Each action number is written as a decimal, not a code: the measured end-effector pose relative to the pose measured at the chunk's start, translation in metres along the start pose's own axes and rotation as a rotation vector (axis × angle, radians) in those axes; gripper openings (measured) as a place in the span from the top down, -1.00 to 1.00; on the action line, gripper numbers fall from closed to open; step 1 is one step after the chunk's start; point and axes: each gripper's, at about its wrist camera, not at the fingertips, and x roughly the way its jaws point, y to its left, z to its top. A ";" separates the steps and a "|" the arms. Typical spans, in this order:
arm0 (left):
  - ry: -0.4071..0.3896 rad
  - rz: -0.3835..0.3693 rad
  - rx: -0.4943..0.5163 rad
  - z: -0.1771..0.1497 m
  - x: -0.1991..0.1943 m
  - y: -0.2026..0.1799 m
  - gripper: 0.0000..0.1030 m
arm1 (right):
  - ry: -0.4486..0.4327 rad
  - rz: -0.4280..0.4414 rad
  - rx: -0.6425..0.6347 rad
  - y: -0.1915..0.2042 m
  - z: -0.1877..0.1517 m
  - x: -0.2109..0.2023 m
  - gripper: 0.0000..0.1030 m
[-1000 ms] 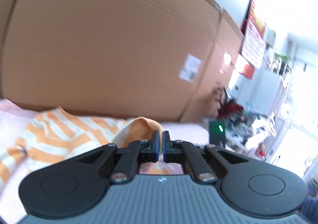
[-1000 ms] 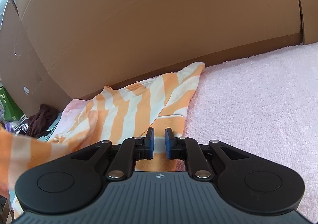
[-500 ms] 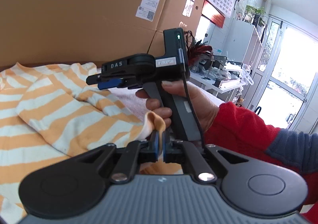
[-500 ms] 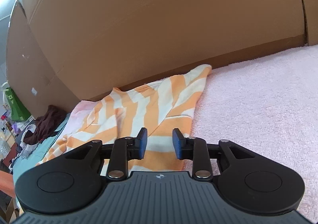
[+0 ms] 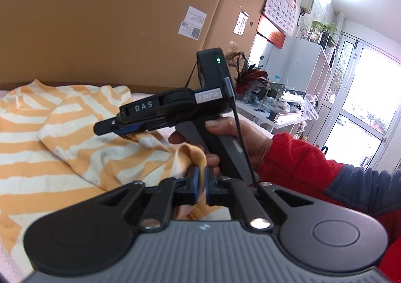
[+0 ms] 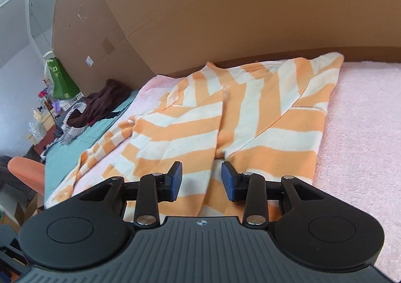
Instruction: Fold clothes
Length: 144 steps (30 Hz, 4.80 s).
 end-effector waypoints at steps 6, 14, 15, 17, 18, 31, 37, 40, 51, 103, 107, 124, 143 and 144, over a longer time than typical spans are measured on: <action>-0.001 -0.052 0.015 0.002 0.001 -0.010 1.00 | -0.051 0.009 0.060 0.005 0.006 -0.013 0.96; 0.013 -0.150 0.021 0.003 0.001 -0.022 1.00 | -0.177 0.025 0.094 0.008 0.003 -0.058 0.95; 0.026 -0.156 0.026 0.002 0.002 -0.023 1.00 | -0.179 0.016 0.101 0.006 0.001 -0.060 0.95; 0.050 -0.164 0.037 -0.001 0.004 -0.026 1.00 | -0.179 -0.003 0.114 0.001 -0.004 -0.063 0.95; 0.061 -0.171 0.040 -0.002 0.005 -0.028 1.00 | -0.177 -0.014 0.122 -0.002 -0.007 -0.063 0.95; 0.123 -0.126 0.064 -0.007 -0.001 -0.021 0.87 | -0.125 -0.090 0.187 -0.018 -0.059 -0.088 0.52; 0.163 -0.092 -0.089 -0.015 0.002 0.009 0.48 | -0.110 -0.113 0.171 -0.006 -0.098 -0.129 0.31; 0.183 -0.125 -0.116 -0.018 0.012 0.006 0.24 | -0.099 -0.136 0.103 0.013 -0.117 -0.143 0.31; 0.173 -0.090 -0.203 -0.015 0.034 0.013 0.58 | -0.178 -0.202 0.054 0.036 -0.149 -0.151 0.86; 0.202 -0.017 0.083 -0.032 -0.040 -0.013 0.57 | -0.089 -0.035 0.122 0.082 -0.196 -0.157 0.81; 0.192 -0.002 0.119 -0.026 -0.052 -0.010 0.41 | -0.090 -0.022 0.090 0.084 -0.195 -0.163 0.76; 0.207 -0.051 0.294 -0.025 -0.037 -0.026 0.25 | -0.167 -0.089 0.089 0.078 -0.183 -0.159 0.90; 0.307 -0.200 0.256 -0.031 0.002 -0.020 -0.12 | -0.187 -0.064 0.036 0.087 -0.183 -0.166 0.88; 0.319 -0.205 0.257 -0.031 0.001 -0.019 -0.12 | -0.186 -0.073 0.030 0.088 -0.182 -0.169 0.88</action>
